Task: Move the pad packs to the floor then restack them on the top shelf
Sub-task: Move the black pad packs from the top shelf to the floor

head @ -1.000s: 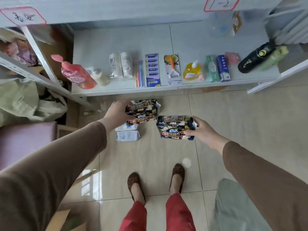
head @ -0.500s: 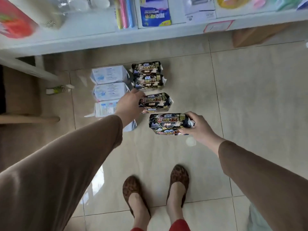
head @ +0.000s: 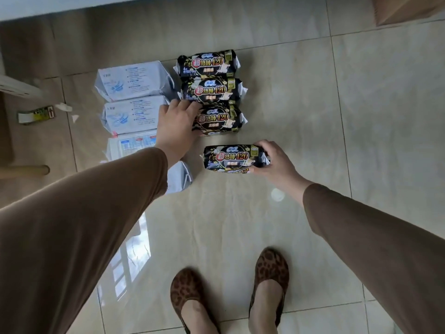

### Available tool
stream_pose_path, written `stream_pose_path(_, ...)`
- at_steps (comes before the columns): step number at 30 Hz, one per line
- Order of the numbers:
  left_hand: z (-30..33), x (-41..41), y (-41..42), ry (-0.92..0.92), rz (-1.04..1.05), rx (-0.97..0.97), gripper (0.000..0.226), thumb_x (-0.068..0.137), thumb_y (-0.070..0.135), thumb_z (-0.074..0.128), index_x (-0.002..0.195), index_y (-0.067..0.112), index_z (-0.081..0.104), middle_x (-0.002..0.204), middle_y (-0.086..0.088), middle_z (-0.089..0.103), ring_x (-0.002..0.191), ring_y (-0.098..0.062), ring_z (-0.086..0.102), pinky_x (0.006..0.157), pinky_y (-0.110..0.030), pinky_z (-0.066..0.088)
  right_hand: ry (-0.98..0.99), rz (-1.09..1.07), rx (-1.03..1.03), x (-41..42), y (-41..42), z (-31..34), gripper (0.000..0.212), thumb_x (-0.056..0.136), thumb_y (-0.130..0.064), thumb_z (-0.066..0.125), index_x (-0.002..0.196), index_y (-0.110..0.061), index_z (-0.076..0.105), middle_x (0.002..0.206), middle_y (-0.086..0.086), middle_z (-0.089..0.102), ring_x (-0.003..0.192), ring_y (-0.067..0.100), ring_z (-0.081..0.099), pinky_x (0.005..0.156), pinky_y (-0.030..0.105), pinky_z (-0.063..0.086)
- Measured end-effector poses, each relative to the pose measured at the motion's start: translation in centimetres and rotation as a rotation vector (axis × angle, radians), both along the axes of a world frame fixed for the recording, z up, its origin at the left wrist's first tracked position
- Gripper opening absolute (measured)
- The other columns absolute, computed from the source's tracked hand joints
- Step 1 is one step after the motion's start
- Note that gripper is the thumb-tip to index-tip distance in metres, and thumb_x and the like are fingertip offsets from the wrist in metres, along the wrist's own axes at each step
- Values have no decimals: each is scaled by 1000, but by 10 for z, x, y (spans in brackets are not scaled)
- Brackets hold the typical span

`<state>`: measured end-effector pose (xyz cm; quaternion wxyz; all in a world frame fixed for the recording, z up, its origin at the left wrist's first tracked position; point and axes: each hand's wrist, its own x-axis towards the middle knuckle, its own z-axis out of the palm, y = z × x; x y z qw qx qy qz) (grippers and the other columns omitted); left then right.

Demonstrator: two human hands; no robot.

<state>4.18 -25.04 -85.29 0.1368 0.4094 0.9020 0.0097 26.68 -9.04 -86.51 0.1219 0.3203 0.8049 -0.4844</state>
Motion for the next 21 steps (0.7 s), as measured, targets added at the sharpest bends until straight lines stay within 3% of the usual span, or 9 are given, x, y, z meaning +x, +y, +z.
stream_pose_path(4, 20, 1, -14, -30, 32, 4, 68, 79, 30, 75, 139, 20, 44, 126, -10, 52, 118, -34, 46, 96, -47, 36, -8, 12, 7, -14, -9, -2, 52, 71, -10, 83, 118, -15, 62, 108, 6, 54, 101, 20, 54, 73, 11, 37)
stream_pose_path(10, 44, 5, -40, -43, 16, 3, 53, 85, 23, 67, 135, 23, 49, 128, -4, 53, 117, -29, 45, 98, -43, 36, -43, 4, 6, -34, -27, -4, 52, 76, -6, 78, 124, -13, 60, 119, 13, 56, 112, 32, 56, 94, 44, 49)
stream_pose_path(12, 45, 8, -46, -39, 3, 9, 49, 86, 25, 66, 133, 23, 50, 127, -3, 54, 117, -28, 46, 97, -42, 37, -38, -34, 27, -38, -32, -9, 51, 78, -6, 75, 127, -13, 59, 120, 13, 55, 114, 33, 54, 96, 43, 48)
stream_pose_path(16, 43, 18, -54, -57, 9, 20, 49, 85, 25, 66, 132, 24, 50, 128, -2, 54, 118, -27, 47, 98, -42, 38, -27, -114, 104, -44, -38, -19, 50, 83, -6, 70, 131, -15, 57, 125, 12, 52, 118, 31, 47, 90, 29, 37)
stream_pose_path(21, 45, 32, -58, -74, 28, 21, 47, 86, 24, 66, 131, 24, 52, 127, -1, 55, 115, -26, 48, 96, -41, 38, -75, -173, 195, -51, -40, -14, 55, 88, -2, 62, 140, -10, 45, 137, 14, 46, 122, 36, 42, 98, 36, 36)
